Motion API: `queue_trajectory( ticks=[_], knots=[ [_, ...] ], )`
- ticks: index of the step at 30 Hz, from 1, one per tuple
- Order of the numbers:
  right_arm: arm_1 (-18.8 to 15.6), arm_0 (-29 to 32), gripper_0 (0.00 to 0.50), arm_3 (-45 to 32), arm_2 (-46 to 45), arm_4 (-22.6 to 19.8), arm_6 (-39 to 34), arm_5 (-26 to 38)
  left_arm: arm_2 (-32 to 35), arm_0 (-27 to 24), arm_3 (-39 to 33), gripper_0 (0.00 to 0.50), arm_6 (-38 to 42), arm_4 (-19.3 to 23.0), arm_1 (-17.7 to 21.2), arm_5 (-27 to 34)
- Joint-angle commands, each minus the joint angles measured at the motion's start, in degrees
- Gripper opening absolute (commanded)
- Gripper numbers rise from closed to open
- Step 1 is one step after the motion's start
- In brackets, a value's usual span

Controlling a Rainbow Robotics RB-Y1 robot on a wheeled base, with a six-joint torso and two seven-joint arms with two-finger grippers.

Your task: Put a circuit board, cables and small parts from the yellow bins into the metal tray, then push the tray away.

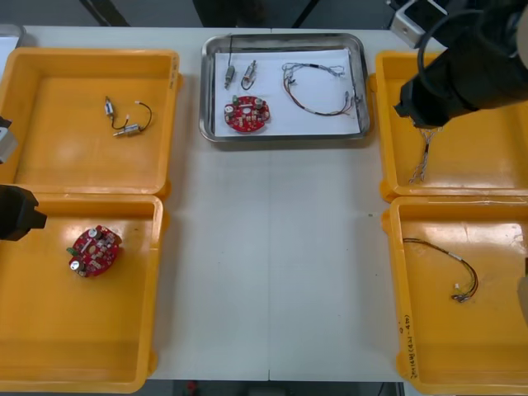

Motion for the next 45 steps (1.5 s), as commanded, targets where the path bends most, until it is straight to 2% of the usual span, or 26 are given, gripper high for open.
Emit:
queue_trajectory(
  ticks=[1,5,13,21,24,30,45],
  knots=[
    [-4.7,5.0,0.5,-3.8,-5.7,-3.5,-8.1,0.2,1.4,0.9,-1.6,0.5,0.9,0.4,2.5,0.4],
    [-7.6,9.4,0.5,-4.1,-9.3,-6.8,-10.9,0.2,1.4,0.9,-1.6,0.5,0.9,0.4,2.5,0.4],
    [-10.9,19.3,0.5,-4.1,-17.7,-8.4,-10.9,0.2,1.4,0.9,-1.6,0.5,0.9,0.4,2.5,0.4],
    [-14.5,27.2,0.5,-4.1,-24.4,-15.7,-11.1,0.2,1.4,0.9,-1.6,0.5,0.9,0.4,2.5,0.4],
    [-14.6,29.3,0.5,-4.1,-26.5,-17.5,-11.3,0.2,1.4,0.9,-1.6,0.5,0.9,0.4,2.5,0.4],
    [-14.6,32.9,0.5,-4.4,-28.1,-18.6,-12.2,0.2,1.4,0.9,-1.6,0.5,0.9,0.4,2.5,0.4],
    [-14.0,36.0,0.5,-5.6,-28.3,-18.5,-15.5,0.2,1.4,0.9,-1.6,0.5,0.9,0.4,2.5,0.4]
  ],
)
